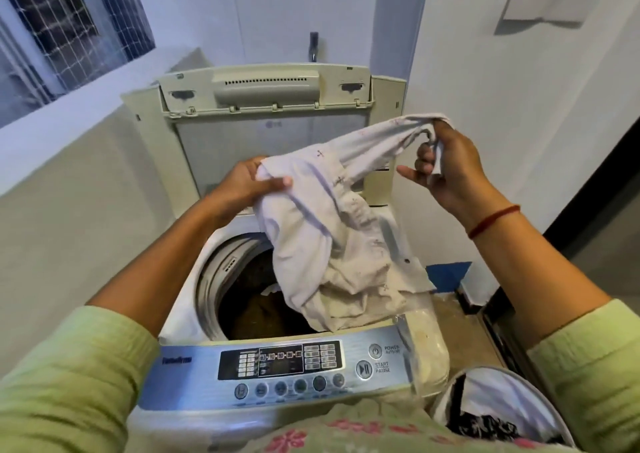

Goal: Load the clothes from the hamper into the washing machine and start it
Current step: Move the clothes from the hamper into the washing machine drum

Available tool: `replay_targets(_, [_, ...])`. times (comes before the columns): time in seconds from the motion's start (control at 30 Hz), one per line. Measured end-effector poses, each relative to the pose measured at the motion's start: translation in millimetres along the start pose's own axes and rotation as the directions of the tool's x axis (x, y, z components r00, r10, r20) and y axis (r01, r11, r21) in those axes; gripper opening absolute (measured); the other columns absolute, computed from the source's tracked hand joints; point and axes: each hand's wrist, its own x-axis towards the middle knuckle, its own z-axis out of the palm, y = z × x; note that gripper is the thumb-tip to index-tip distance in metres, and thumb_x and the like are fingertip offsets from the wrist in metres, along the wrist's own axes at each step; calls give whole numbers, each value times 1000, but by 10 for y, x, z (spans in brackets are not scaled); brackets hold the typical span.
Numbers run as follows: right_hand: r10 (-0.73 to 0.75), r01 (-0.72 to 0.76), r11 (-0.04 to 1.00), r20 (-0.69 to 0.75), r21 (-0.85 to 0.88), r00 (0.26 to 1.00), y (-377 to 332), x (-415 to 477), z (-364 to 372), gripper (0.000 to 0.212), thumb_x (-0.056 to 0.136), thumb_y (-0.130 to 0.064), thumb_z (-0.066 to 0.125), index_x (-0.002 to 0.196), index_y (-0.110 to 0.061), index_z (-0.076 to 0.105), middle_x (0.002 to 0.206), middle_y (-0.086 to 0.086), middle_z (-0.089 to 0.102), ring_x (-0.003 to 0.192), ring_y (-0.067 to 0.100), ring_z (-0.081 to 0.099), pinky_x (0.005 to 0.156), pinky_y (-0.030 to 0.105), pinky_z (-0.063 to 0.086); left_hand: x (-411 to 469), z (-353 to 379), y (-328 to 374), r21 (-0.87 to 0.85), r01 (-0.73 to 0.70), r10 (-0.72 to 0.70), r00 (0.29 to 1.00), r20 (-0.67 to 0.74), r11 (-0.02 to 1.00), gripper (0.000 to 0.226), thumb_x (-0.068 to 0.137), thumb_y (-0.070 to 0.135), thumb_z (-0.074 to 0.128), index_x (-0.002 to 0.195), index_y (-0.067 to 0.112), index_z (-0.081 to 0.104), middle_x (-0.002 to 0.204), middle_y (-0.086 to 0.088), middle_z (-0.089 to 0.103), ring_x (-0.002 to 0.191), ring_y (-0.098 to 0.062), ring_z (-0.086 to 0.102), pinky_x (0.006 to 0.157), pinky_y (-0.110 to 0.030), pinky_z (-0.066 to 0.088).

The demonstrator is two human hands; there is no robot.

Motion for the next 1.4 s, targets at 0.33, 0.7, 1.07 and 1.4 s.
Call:
replay_targets(0.33, [182, -167, 969, 73, -181, 981, 252, 23, -175, 12, 93, -29, 50, 96, -18, 55, 70, 1, 50, 53, 12, 45, 66, 34, 55, -12, 3, -114, -93, 284, -266, 949, 171, 954, 19, 82, 22, 58, 96, 15, 68, 91, 1, 75, 83, -15, 69, 72, -23, 56])
replay_targets(0.7, [491, -430, 869, 513, -242, 704, 1790, -504, 195, 40, 74, -16, 68, 113, -23, 61, 108, -5, 68, 104, 14, 61, 104, 42, 43, -72, 270, 78, -785, 277, -2, 943, 332, 554, 63, 51, 37, 87, 103, 6, 73, 108, -11, 72, 99, -25, 69, 82, -38, 58])
replay_targets(1.07, [142, -151, 988, 275, 11, 951, 929, 23, 290, 25, 97, -7, 38, 110, -3, 58, 79, -5, 74, 75, 6, 69, 73, 19, 55, -93, -271, -136, -431, 204, -310, 932, -191, 879, 41, 99, 50, 30, 94, 22, 60, 67, 2, 71, 60, -10, 69, 53, -23, 56])
replay_targets(1.4, [-20, -29, 984, 274, 176, 961, 444, -22, 351, 31, 90, 0, 40, 91, -15, 67, 93, 3, 68, 87, 16, 64, 86, 28, 49, -189, -394, -251, -804, 18, -258, 951, -170, 595, 40, 93, 42, 38, 102, 17, 68, 91, 1, 75, 93, -14, 68, 83, -31, 52])
